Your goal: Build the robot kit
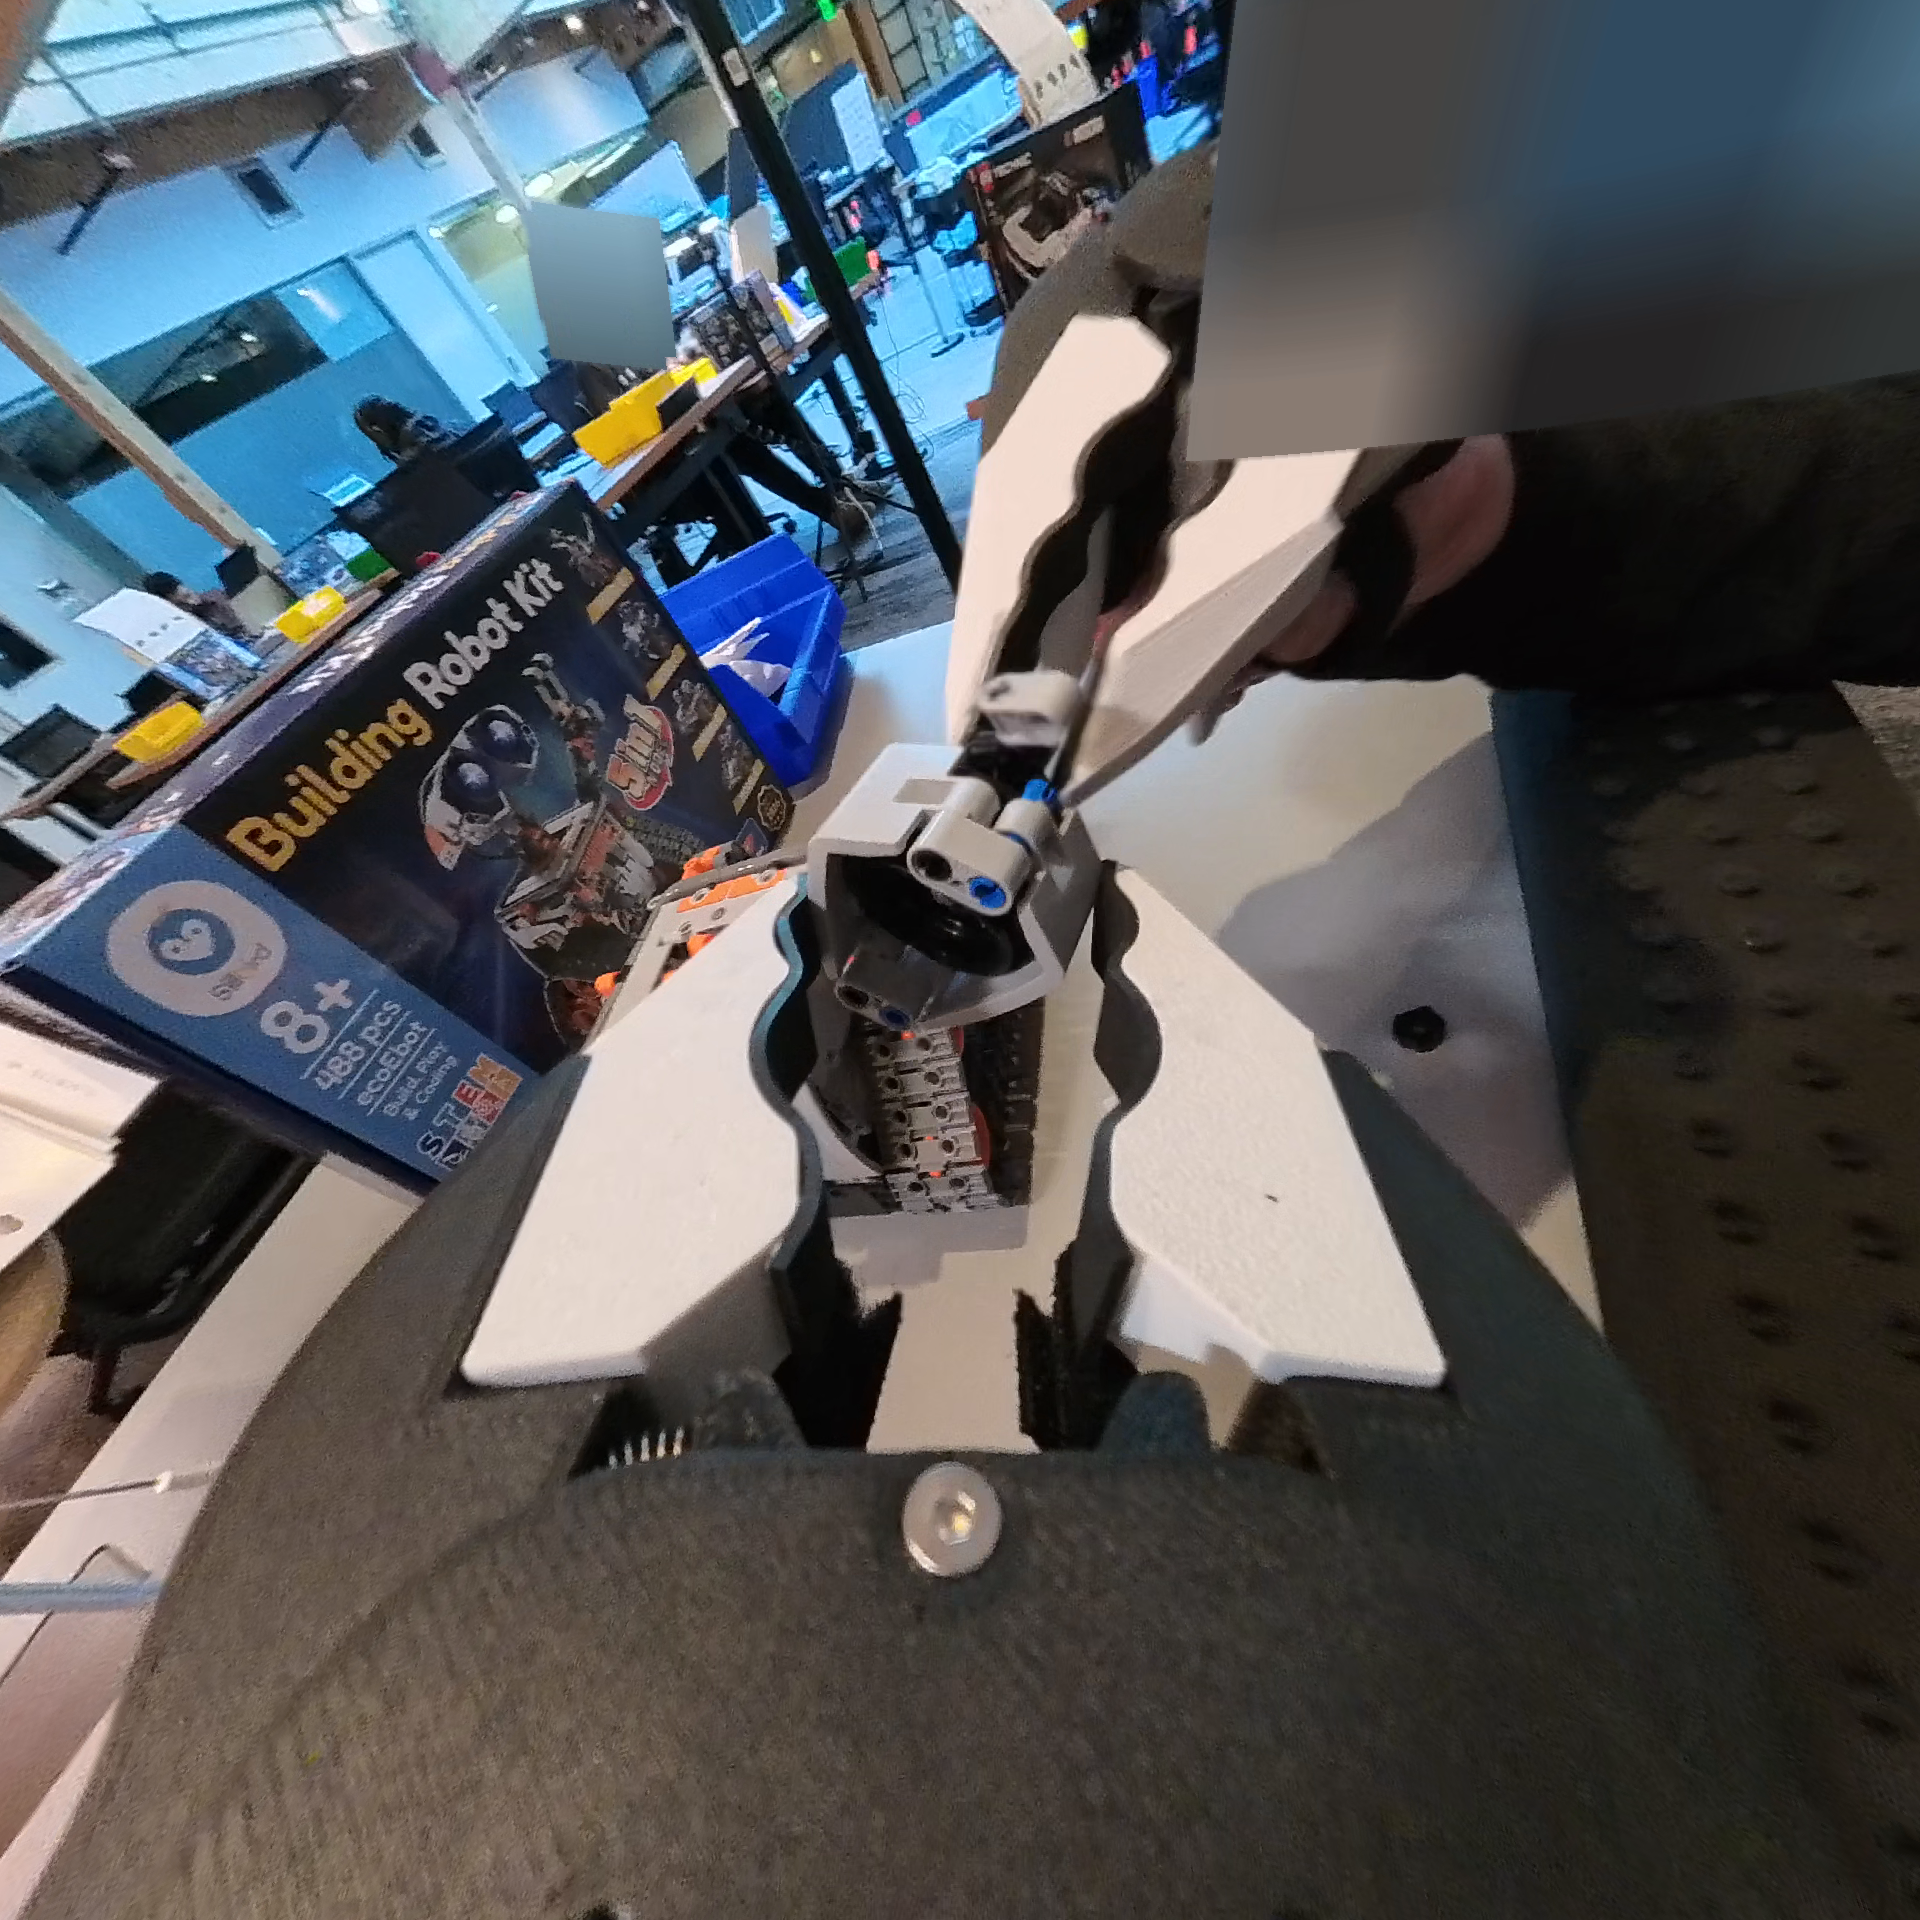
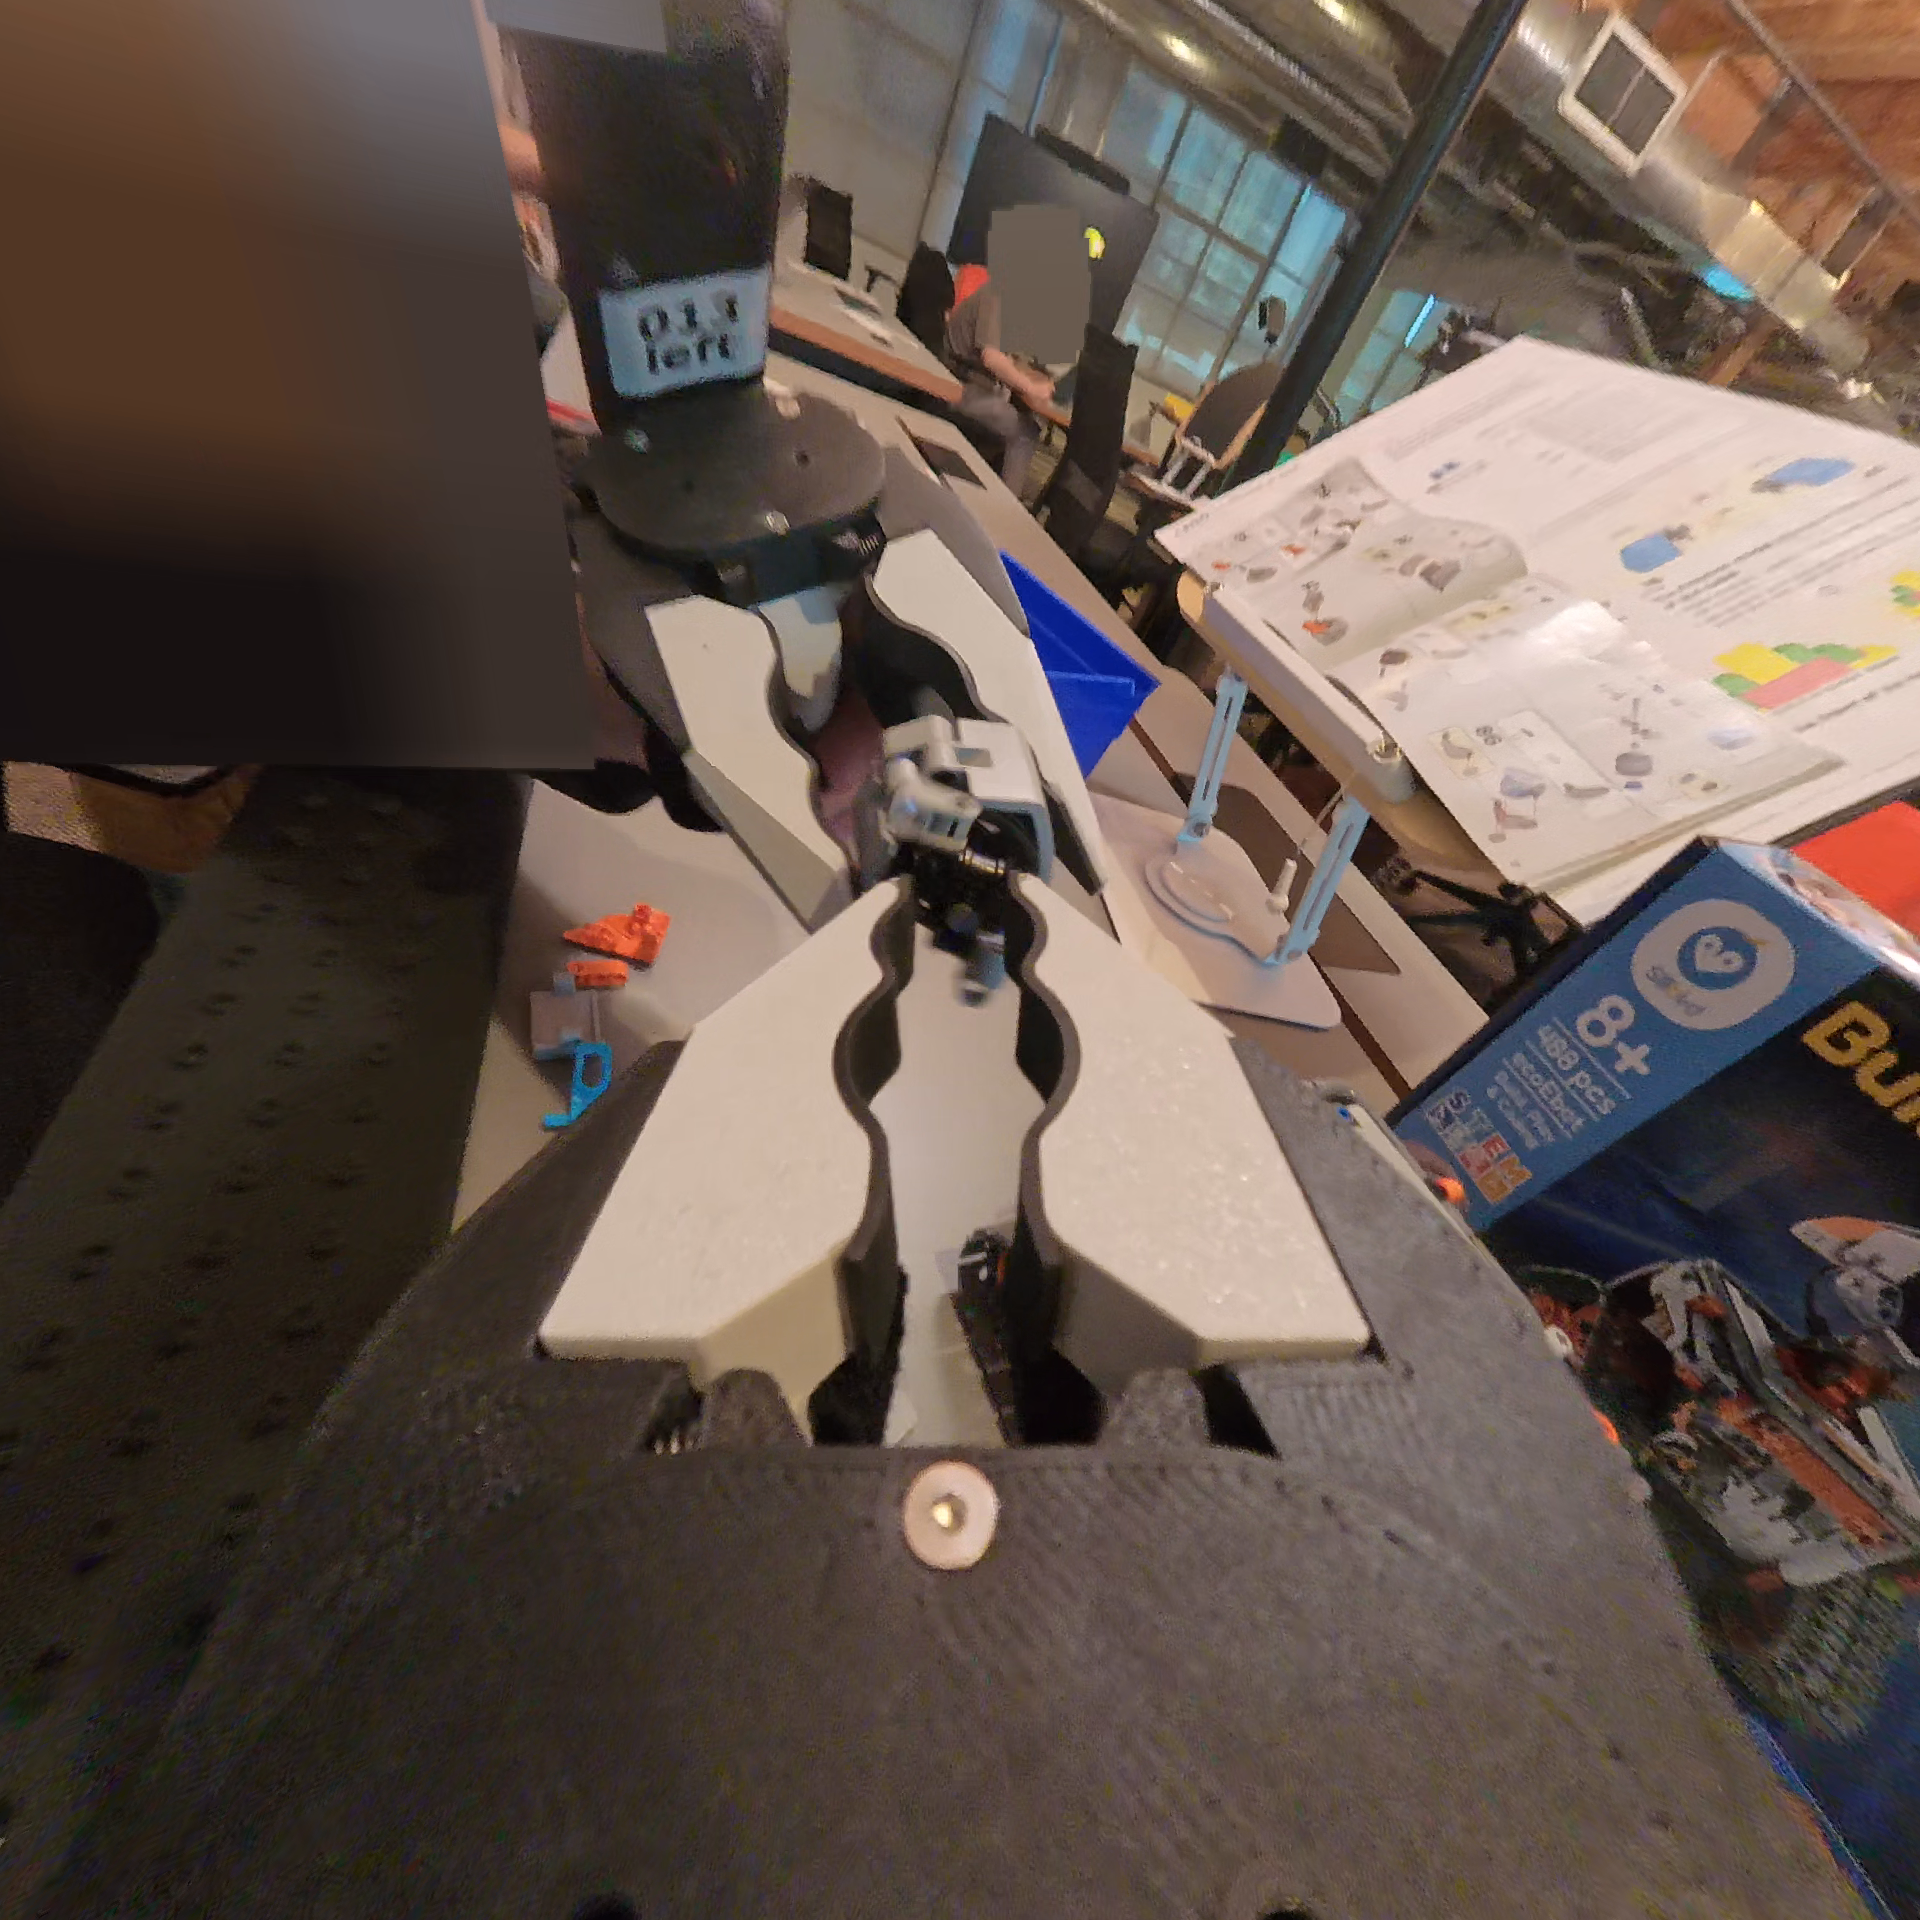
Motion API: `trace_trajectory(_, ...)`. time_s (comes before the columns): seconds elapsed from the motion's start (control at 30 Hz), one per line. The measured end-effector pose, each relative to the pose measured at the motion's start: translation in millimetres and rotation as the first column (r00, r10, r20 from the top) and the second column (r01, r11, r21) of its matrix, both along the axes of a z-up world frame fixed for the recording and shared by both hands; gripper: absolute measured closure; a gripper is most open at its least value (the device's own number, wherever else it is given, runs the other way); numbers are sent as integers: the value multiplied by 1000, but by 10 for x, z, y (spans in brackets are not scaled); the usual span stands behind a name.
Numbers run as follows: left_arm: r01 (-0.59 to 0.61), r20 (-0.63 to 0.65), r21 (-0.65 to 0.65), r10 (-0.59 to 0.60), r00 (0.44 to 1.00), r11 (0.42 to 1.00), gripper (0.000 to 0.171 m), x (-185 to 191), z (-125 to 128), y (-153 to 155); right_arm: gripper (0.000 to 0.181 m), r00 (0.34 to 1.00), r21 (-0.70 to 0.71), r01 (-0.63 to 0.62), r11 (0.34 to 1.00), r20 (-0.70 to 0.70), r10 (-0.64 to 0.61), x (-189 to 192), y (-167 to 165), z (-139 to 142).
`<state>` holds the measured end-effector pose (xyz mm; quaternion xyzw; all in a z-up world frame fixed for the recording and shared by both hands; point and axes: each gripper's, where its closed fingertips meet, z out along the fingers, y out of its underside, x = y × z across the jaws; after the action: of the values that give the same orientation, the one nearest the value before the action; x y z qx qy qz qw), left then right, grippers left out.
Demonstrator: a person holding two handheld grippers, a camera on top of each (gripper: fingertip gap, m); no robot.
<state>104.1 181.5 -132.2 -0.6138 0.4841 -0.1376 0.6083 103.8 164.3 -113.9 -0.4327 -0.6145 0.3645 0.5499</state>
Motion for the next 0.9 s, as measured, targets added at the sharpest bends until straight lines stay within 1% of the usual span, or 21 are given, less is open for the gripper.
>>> trace_trajectory(0.07, -24, 1, 16, 24, 1000, 1000, 121, -27, 7, 33, 166, 1000, -6, -20, 1000, -19, 20, 20, -37, 47)
trace_trajectory(0.23, 4, 17, -28, -4, 1000, 1000, 121, 23, -47, 19, 168, 1000, 5, -12, 1000, 1, 12, -19, -21, -14)
trace_trajectory(0.37, 91, 141, -101, -77, 987, 991, 121, 91, 20, -57, 169, 995, -39, -80, 996, -64, 77, 6, -80, 66)
trace_trajectory(0.43, 189, 242, -139, -152, 958, 972, 121, 167, 67, -154, 168, 987, -27, -115, 993, -112, 112, 16, -143, 128)
trace_trajectory(0.5, 276, 347, -184, -201, 916, 943, 122, 213, 108, -219, 168, 977, -39, -153, 987, -159, 145, 16, -183, 174)
trace_trajectory(0.53, 294, 376, -207, -201, 904, 933, 121, 224, 94, -219, 168, 978, -22, -145, 989, -152, 140, 10, -179, 164)
trace_trajectory(0.57, 304, 385, -205, -209, 899, 930, 122, 229, 90, -230, 169, 979, 1, -143, 990, -146, 142, 7, -199, 159)
trace_trajectory(0.6, 331, 387, -203, -234, 892, 922, 122, 257, 99, -282, 169, 975, 5, -169, 986, -148, 168, 19, -243, 167)
trace_trajectory(0.63, 321, 376, -204, -229, 898, 925, 122, 281, 94, -289, 169, 974, -4, -180, 984, -144, 177, 27, -246, 167)
trace_trajectory(0.7, 234, 278, -175, -180, 943, 956, 123, 290, 2, -213, 168, 984, 5, -152, 988, -91, 152, 2, -224, 104)
trace_trajectory(0.77, 187, 228, -179, -144, 963, 966, 123, 277, -65, -159, 167, 992, 3, -117, 993, -53, 117, -23, -174, 44)
trace_trajectory(0.83, 205, 255, -204, -150, 955, 957, 123, 272, -80, -145, 167, 995, -14, -97, 995, -26, 96, -17, -121, 12)
trace_trajectory(0.9, 239, 296, -240, -164, 941, 941, 123, 268, -80, -145, 163, 994, -60, -106, 993, -23, 105, -2, -91, 3)
